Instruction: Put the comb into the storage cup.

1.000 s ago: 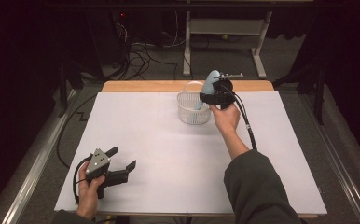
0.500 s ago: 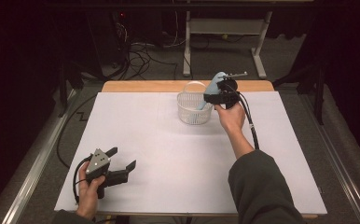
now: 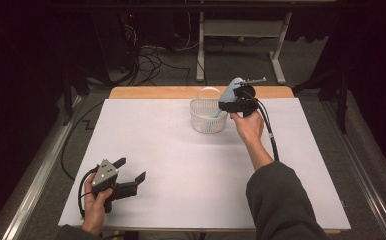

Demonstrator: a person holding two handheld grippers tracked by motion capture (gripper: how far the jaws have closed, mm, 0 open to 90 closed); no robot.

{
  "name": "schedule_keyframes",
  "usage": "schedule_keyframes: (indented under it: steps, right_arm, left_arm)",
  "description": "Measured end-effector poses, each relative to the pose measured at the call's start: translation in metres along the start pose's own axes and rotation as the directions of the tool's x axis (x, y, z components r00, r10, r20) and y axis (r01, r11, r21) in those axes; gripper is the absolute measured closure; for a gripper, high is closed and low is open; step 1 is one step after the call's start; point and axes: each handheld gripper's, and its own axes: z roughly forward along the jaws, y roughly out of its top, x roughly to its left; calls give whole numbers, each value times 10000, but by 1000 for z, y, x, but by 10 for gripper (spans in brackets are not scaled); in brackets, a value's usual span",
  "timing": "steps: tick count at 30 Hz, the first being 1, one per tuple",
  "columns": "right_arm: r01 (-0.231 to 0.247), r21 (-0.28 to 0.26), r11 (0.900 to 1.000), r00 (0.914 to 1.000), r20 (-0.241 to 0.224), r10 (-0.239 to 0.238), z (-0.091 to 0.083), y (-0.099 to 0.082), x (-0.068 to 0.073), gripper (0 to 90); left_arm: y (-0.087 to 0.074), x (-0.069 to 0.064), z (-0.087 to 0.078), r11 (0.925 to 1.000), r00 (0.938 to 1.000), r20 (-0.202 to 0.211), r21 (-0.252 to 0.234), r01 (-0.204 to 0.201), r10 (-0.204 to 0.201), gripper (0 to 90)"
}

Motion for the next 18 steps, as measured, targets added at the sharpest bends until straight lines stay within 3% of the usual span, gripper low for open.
schedule_keyframes:
  steps: [9, 18]
  right_arm:
    - [-86, 313, 9995, 10000, -13, 86, -1, -2, -1, 290]
    - [-94, 198, 9998, 9999, -91, 96, -7, -3, -4, 290]
  left_arm:
    - [0, 0, 0, 10000, 10000, -32, -12, 35, -35, 147]
    - [0, 0, 0, 9999, 9999, -53, -73, 89, -89, 147]
